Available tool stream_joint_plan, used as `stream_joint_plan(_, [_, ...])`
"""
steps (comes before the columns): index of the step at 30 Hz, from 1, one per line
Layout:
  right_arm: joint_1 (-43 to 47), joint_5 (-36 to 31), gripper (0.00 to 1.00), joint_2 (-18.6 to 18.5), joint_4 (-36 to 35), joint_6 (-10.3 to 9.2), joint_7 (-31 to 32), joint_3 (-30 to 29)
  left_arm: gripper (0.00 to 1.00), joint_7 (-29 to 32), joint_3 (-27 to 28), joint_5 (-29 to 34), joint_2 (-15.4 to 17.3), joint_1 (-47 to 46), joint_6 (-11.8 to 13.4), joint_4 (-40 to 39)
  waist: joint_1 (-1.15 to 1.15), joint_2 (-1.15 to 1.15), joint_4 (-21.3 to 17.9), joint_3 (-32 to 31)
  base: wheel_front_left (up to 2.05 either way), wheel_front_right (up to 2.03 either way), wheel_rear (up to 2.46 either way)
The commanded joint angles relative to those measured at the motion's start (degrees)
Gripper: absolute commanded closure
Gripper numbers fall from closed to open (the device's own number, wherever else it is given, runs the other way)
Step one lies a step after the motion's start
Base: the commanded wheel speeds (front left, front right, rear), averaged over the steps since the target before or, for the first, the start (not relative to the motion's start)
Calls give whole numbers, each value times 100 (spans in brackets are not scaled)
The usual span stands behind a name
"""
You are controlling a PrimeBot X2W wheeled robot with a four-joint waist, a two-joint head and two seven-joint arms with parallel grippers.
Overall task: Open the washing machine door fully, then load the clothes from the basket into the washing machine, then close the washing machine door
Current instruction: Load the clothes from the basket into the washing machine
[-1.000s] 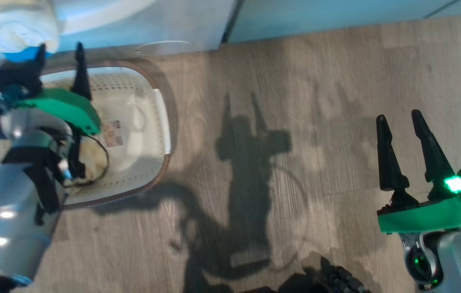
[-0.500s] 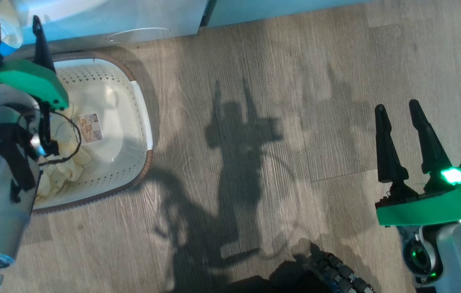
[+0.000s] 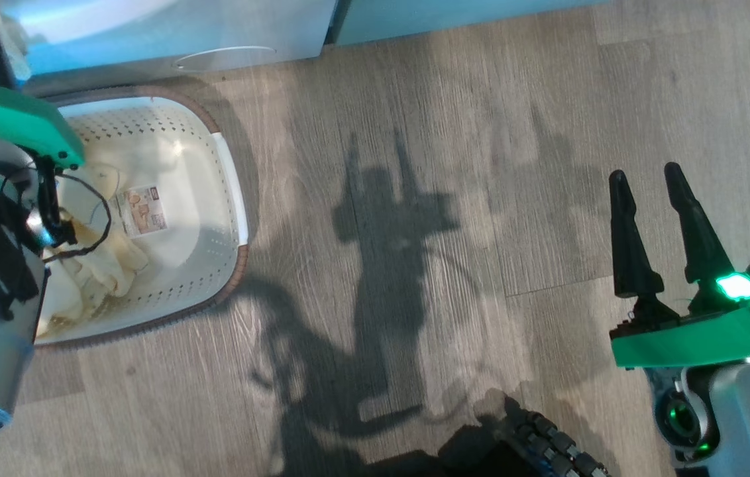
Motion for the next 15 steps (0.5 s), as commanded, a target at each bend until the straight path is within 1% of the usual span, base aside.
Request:
stream_joint_plan(1, [-4, 37, 0, 6, -129, 0, -37, 90, 100, -51, 209, -35, 265, -97, 26, -96, 0, 0, 13, -16, 0, 0, 0])
stream_joint_plan(9, [81, -34, 0, 6, -130, 0, -37, 37, 100, -25, 182, -127, 230, 80, -32, -83, 0, 0, 121, -122, 0, 0, 0])
stream_joint_plan(12, [128, -86, 0, 6, -156, 0, -37, 31, 100, 69, 135, -156, 214, 230, -47, -294, 0, 0, 210, -178, 0, 0, 0])
stream_joint_plan(15, [173, -149, 0, 6, -190, 0, -37, 16, 100, 219, 110, -176, 262, 416, -23, -674, 0, 0, 310, -227, 0, 0, 0])
